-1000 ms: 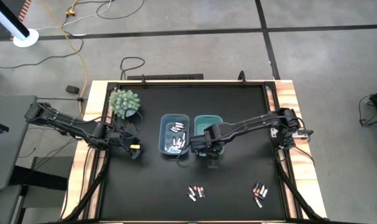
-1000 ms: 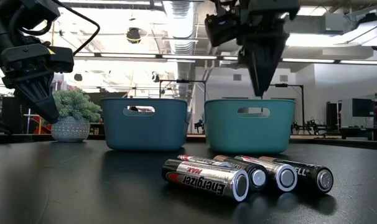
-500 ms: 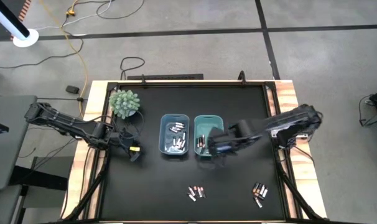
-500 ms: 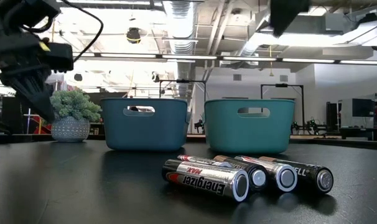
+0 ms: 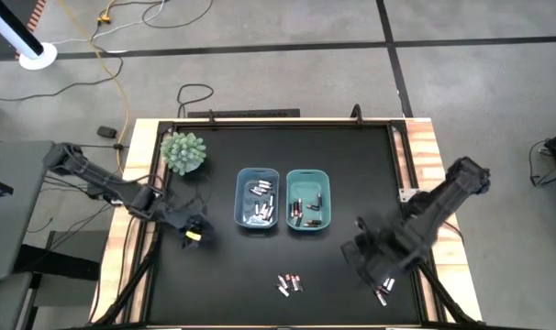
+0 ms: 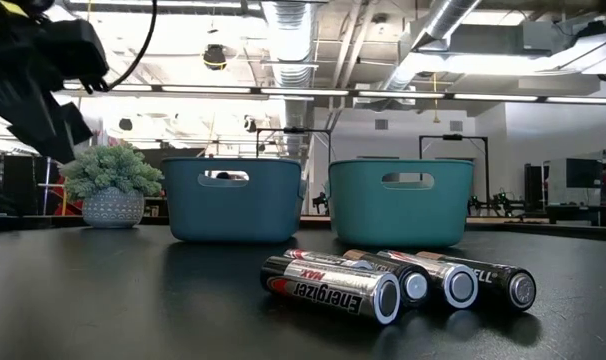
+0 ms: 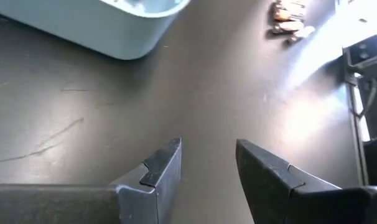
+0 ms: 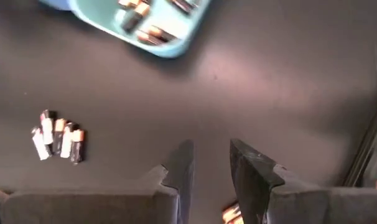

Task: Sort batteries
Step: Put the silver battery into the blue bin

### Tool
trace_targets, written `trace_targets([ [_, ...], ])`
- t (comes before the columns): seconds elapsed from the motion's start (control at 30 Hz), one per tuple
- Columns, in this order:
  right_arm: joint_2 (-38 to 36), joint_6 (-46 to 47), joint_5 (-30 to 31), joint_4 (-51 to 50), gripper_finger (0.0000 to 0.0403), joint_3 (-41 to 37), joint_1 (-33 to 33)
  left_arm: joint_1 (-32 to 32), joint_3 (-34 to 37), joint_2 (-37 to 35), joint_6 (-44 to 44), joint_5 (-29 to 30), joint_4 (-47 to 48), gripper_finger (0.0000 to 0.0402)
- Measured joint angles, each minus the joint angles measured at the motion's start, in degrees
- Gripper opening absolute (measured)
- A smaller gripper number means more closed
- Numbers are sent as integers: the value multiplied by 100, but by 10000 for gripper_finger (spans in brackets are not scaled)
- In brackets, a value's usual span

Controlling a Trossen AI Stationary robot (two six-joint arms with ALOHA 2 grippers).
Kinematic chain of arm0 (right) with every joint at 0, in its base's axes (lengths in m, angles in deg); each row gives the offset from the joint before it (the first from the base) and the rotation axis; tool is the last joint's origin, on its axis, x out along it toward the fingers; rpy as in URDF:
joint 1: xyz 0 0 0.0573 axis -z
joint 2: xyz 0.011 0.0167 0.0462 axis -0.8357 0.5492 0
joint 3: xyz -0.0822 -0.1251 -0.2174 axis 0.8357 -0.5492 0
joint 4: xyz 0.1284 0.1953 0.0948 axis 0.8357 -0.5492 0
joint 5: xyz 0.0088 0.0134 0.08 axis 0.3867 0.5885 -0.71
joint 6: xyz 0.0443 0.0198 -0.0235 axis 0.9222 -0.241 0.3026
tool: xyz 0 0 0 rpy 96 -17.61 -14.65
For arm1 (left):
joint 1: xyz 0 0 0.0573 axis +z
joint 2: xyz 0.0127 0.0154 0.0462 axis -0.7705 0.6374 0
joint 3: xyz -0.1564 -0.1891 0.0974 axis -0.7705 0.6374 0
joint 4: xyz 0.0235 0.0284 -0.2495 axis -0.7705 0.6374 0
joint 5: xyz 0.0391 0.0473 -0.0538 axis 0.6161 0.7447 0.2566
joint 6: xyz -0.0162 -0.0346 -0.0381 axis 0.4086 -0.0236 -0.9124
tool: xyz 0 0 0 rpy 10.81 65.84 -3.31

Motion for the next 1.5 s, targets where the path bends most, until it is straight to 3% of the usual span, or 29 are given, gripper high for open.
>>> trace_targets([
  [0.17,26,1888,-17,465,118,-659,-694,-419,-138,4,-63,417,16,148],
  [0.37,13,2056,-409,1204,118,-1256,-914,-722,-541,44,55,1125,7,148],
  [0.53,7,1851,-470,1307,118,-1495,-908,-875,-1031,526,119,1549,23,148],
  [0.73,5,1209,-486,1349,118,-1495,-1018,-1077,-1947,1868,122,1789,111,148],
  [1.13,-8,496,-507,1421,118,-1553,-1645,-1316,-4987,4967,120,1963,1332,148],
  [1.3,-507,65,-496,2702,118,-2544,-1770,-1327,-6186,5867,269,1963,1676,148],
  [1.5,-1675,-1185,-457,4212,118,-4037,-1714,-1325,-7025,6507,301,2033,1721,148],
])
